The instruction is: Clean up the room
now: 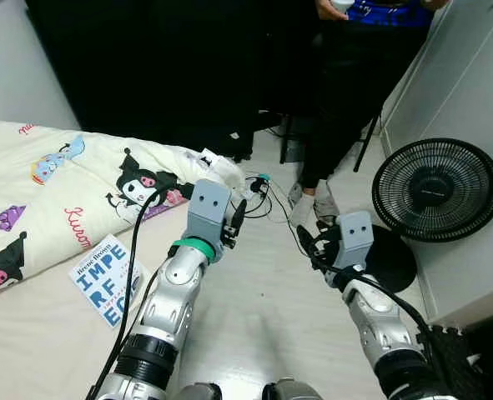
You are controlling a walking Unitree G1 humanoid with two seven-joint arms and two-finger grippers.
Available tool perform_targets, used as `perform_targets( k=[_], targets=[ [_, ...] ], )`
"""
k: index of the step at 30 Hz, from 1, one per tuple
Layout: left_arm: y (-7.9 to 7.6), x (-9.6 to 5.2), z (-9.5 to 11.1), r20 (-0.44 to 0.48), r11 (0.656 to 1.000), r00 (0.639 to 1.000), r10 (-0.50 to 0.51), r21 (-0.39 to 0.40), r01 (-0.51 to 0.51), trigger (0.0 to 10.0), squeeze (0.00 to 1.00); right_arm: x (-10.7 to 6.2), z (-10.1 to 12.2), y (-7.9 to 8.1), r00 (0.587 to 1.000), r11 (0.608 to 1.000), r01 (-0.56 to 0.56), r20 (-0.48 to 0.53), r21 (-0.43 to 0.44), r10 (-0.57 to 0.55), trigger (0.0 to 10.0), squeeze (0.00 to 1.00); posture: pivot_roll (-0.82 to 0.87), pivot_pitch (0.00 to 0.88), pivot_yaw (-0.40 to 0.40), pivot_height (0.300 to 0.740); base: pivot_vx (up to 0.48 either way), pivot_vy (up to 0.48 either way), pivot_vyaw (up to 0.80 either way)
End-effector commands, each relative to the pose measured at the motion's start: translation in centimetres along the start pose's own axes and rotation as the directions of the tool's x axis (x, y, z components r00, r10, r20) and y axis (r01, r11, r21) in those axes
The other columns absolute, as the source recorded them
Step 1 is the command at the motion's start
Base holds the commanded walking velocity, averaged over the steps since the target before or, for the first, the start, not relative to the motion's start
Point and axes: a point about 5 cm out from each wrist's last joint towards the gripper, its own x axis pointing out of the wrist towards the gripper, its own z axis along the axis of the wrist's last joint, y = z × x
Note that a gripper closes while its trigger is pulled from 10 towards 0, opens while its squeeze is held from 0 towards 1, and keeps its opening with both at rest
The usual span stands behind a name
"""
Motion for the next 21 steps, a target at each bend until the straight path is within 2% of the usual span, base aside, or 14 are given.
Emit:
perform_targets(
  k=[1,17,21],
  targets=[
    [-0.18,-0.13,-0.39,-0.014,1.000,1.000,0.000,-0.011,0.000,10.0,0.00,-0.28,-0.40,0.15,1.000,1.000,-0.006,-0.011,-0.008,0.006,10.0,0.00,-0.06,0.000,0.003,0.735,-0.382,0.000,0.00],
    [-0.19,-0.12,-0.37,-0.012,1.000,1.000,0.000,-0.013,-0.001,10.0,0.00,-0.29,-0.43,0.04,1.000,1.000,-0.001,-0.017,-0.015,0.001,10.0,0.00,-0.06,0.000,0.002,0.735,-0.440,0.000,0.00],
    [-0.21,-0.07,-0.34,-0.011,1.000,1.000,0.000,-0.014,0.000,10.0,0.00,-0.27,-0.43,0.03,1.000,1.000,-0.003,-0.018,-0.019,0.003,10.0,0.00,-0.06,0.000,0.002,0.735,-0.446,0.000,0.44]
  ],
)
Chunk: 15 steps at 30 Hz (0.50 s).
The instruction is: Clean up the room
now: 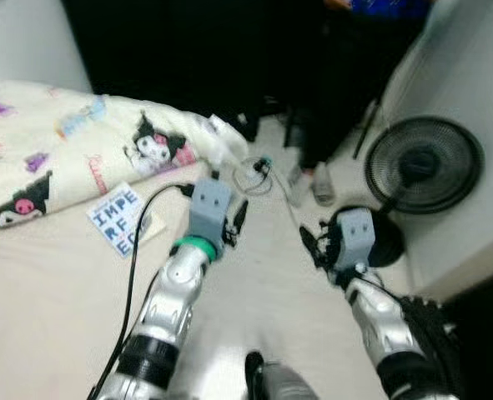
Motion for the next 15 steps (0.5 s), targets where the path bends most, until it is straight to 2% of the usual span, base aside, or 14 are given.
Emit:
perform_targets(
  k=[1,12,15],
  targets=[
    [-0.01,-0.15,-0.51,-0.017,1.000,1.000,0.006,-0.011,-0.006,10.0,0.00,0.01,-0.03,-0.07,1.000,1.000,-0.003,-0.004,-0.005,0.003,10.0,0.00,-0.06,0.000,0.002,0.735,-0.446,0.000,0.44],
    [-0.01,-0.09,-0.50,-0.016,1.000,1.000,0.005,-0.008,-0.006,10.0,0.00,0.08,-0.03,-0.03,1.000,1.000,-0.010,-0.007,-0.009,0.010,10.0,0.00,-0.06,0.000,0.002,0.735,-0.445,0.000,0.54],
    [-0.02,-0.09,-0.50,-0.015,1.000,1.000,0.005,-0.007,-0.005,10.0,0.00,0.08,-0.04,-0.01,1.000,1.000,-0.010,-0.006,-0.008,0.010,10.0,0.00,-0.06,0.000,0.001,0.735,-0.420,0.000,0.00]
  ],
)
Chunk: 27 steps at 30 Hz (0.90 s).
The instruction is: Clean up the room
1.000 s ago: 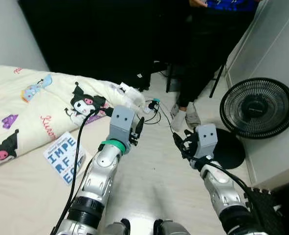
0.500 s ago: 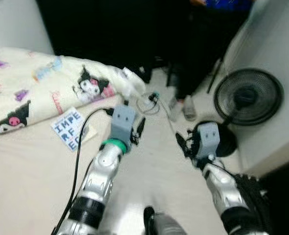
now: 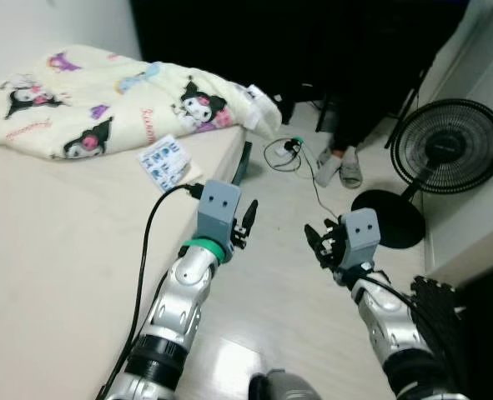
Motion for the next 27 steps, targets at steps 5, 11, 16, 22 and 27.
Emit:
perform_targets(
  k=[5,11,16,22,27],
  targets=[
    [-0.09,0.01,-0.06,-0.004,1.000,1.000,0.003,-0.011,-0.003,10.0,0.00,-0.32,-0.57,0.05,1.000,1.000,-0.002,-0.018,0.016,0.002,10.0,0.00,-0.06,0.000,0.002,0.735,-0.117,0.000,0.00],
    [-0.19,0.03,-0.05,-0.004,1.000,1.000,-0.002,-0.014,0.002,10.0,0.00,-0.40,-0.68,0.02,1.000,1.000,0.000,-0.021,0.021,0.001,10.0,0.00,-0.06,0.000,0.003,0.735,0.000,0.000,0.00],
    [-0.22,0.04,-0.06,-0.005,1.000,1.000,-0.004,-0.013,0.004,10.0,0.00,-0.41,-0.70,0.04,1.000,1.000,0.000,-0.021,0.023,0.001,10.0,0.00,-0.06,0.000,0.005,0.735,0.000,0.000,0.00],
    [-0.21,0.08,0.04,0.001,1.000,1.000,-0.011,0.002,0.011,10.0,0.00,-0.37,-0.69,0.10,1.000,1.000,-0.001,-0.020,0.025,0.002,10.0,0.00,-0.06,0.000,0.006,0.735,0.000,0.000,0.00],
    [-0.18,0.10,0.12,0.008,1.000,1.000,-0.012,0.014,0.012,10.0,0.00,-0.36,-0.72,0.13,1.000,1.000,-0.001,-0.023,0.024,0.002,10.0,0.00,-0.06,0.000,0.007,0.735,0.000,0.000,0.00]
  ],
)
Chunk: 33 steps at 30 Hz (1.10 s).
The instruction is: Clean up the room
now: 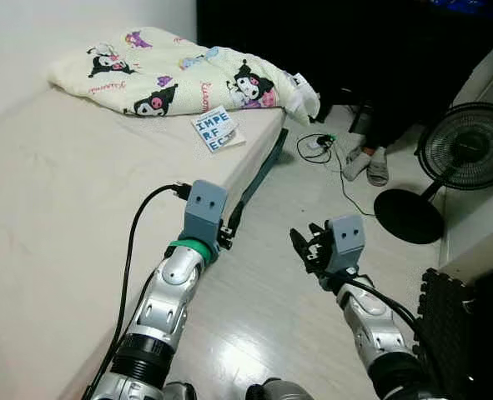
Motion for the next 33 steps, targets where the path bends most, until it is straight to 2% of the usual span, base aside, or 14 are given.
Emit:
perform_targets(
  k=[1,4,12,15,22,33],
  targets=[
    [-0.28,0.10,0.18,0.010,1.000,1.000,-0.013,0.011,0.013,10.0,0.00,-0.17,-0.38,-0.11,1.000,1.000,0.008,-0.017,0.007,-0.008,10.0,0.00,-0.06,0.000,0.007,0.735,0.000,0.000,0.00],
    [-0.27,0.09,0.17,0.012,1.000,1.000,-0.013,0.014,0.013,10.0,0.00,-0.19,-0.43,-0.06,1.000,1.000,0.004,-0.019,-0.004,-0.004,10.0,0.00,-0.06,0.000,0.008,0.735,0.196,0.000,0.15],
    [-0.26,0.09,0.11,0.007,1.000,1.000,-0.010,0.013,0.010,10.0,0.00,-0.23,-0.51,0.05,1.000,1.000,-0.002,-0.023,-0.021,0.001,10.0,0.00,-0.06,0.000,0.008,0.735,0.405,0.000,0.74],
    [-0.21,0.12,-0.04,-0.009,1.000,1.000,0.000,0.002,0.000,10.0,0.00,-0.25,-0.54,0.05,1.000,1.000,-0.001,-0.024,-0.015,0.001,10.0,0.00,-0.06,0.000,0.009,0.735,0.000,0.000,0.67],
    [-0.16,0.17,-0.10,-0.015,1.000,1.000,0.008,-0.003,-0.008,10.0,0.00,-0.33,-0.58,0.03,1.000,1.000,-0.006,-0.027,-0.008,0.006,10.0,0.00,-0.07,0.000,0.009,0.735,0.000,0.000,0.00],
    [-0.13,0.21,-0.12,-0.020,1.000,1.000,0.011,-0.005,-0.011,10.0,0.00,-0.34,-0.61,0.14,0.999,1.000,-0.017,-0.027,-0.009,0.016,10.0,0.00,-0.07,0.000,0.008,0.735,0.000,0.000,0.77]
  ],
)
